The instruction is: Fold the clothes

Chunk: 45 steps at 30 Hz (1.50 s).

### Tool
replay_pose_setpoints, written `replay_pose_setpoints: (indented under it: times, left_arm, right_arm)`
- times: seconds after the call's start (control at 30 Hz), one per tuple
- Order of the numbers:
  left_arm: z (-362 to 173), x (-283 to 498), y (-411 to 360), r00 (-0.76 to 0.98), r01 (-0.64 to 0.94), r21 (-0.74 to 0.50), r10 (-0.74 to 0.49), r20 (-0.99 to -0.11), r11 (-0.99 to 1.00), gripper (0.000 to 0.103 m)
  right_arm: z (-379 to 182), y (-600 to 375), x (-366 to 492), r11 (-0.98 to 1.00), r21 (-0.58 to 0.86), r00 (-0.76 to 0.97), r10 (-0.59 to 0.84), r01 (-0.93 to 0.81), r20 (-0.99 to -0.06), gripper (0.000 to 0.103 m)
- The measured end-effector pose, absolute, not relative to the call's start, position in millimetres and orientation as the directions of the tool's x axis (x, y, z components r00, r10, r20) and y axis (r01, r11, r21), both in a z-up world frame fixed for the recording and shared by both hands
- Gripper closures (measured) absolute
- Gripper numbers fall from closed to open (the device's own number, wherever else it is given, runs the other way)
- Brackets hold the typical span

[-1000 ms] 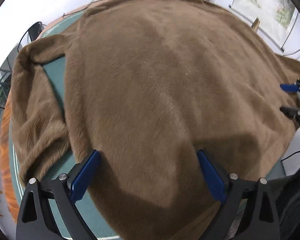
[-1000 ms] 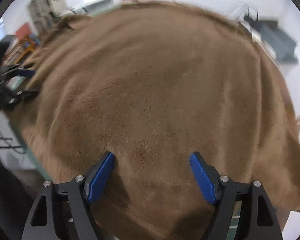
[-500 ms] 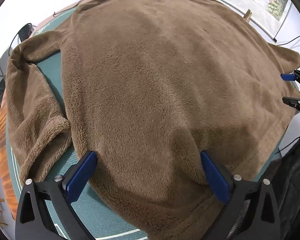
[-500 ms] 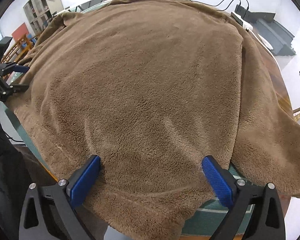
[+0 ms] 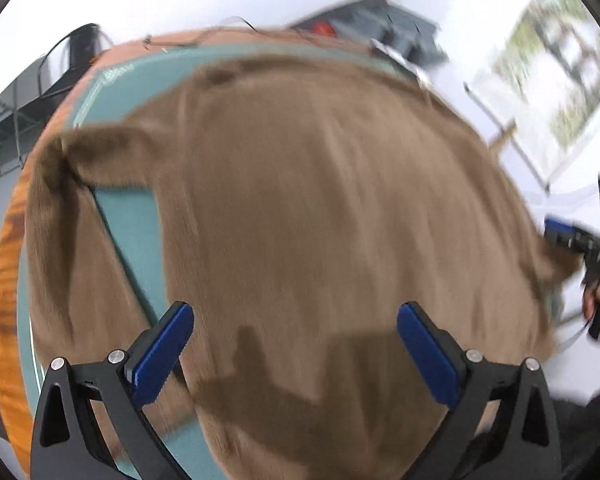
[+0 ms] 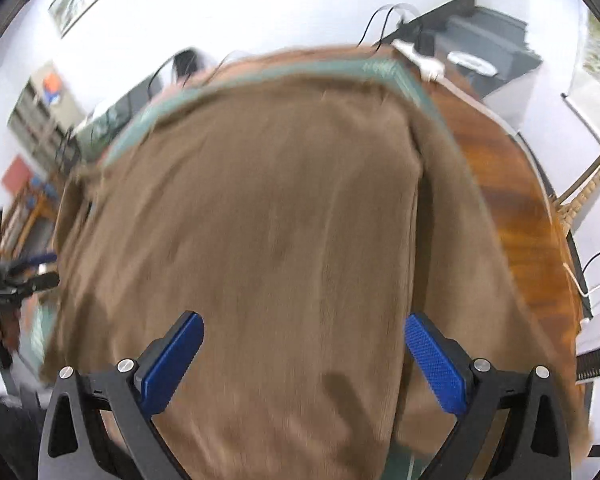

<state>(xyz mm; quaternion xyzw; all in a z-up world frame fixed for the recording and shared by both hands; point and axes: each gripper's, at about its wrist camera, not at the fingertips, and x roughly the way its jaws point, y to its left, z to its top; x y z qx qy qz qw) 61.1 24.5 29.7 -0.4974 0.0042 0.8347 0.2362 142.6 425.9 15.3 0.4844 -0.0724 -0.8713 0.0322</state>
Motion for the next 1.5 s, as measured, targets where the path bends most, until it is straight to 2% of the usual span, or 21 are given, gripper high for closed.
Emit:
replay_pose_setpoints:
  times: [0.1,0.3,0.57,0.8,0.93,1.43,1.5]
  left_arm:
    - [41.2,12.2,16.5,-0.461,-0.324,-0.258,0.39,-0.797,-0.91,0.001]
    - [31.9,-107.9,41.3,-0.492,-0.239,-0.238,0.329,-0.807,-0.941,0.001]
    - [-15.4,-216.0,60.1,-0.455,-0.102,-0.2,0.225,-0.862,-0.974,0.001]
    - [-50.0,-247.4,51.9,-0.422,-0.045,-0.104,0.114,-0.899,-0.994,0.001]
    - [-53.6,-255.3,55.1,-0.443,-0.073,-0.051,0.078,-0.893,-0.996,0.001]
    - [-53.7,-274.9,57.0,-0.449,-0.036,-0.045,0.057,-0.892,-0.998,0.0]
    - [-47.2,-274.1,53.6,-0.461,-0.018,-0.073,0.073,-0.884,-0.997,0.0]
  right_arm:
    - [29.8,424.9,111.4,-0.982,0.182,-0.571,-0.119,-0.054,-0.812,0.001]
    - [16.6,401.8,76.4,-0.971,0.234,-0.555,-0.173,-0.04,-0.814,0.001]
    - [-26.9,364.6,56.7,-0.99,0.135,-0.508,-0.132,0.031,-0.851,0.001]
    - [-48.6,347.6,37.7,-0.991,0.077,-0.448,-0.119,0.11,-0.886,0.001]
    - [-58.5,340.7,35.5,-0.99,0.06,-0.435,-0.112,0.131,-0.894,0.001]
    - [-65.2,339.2,46.9,-0.992,-0.006,-0.453,-0.051,0.124,-0.89,0.001]
    - [-65.7,340.3,48.3,-0.992,-0.009,-0.45,-0.049,0.126,-0.892,0.001]
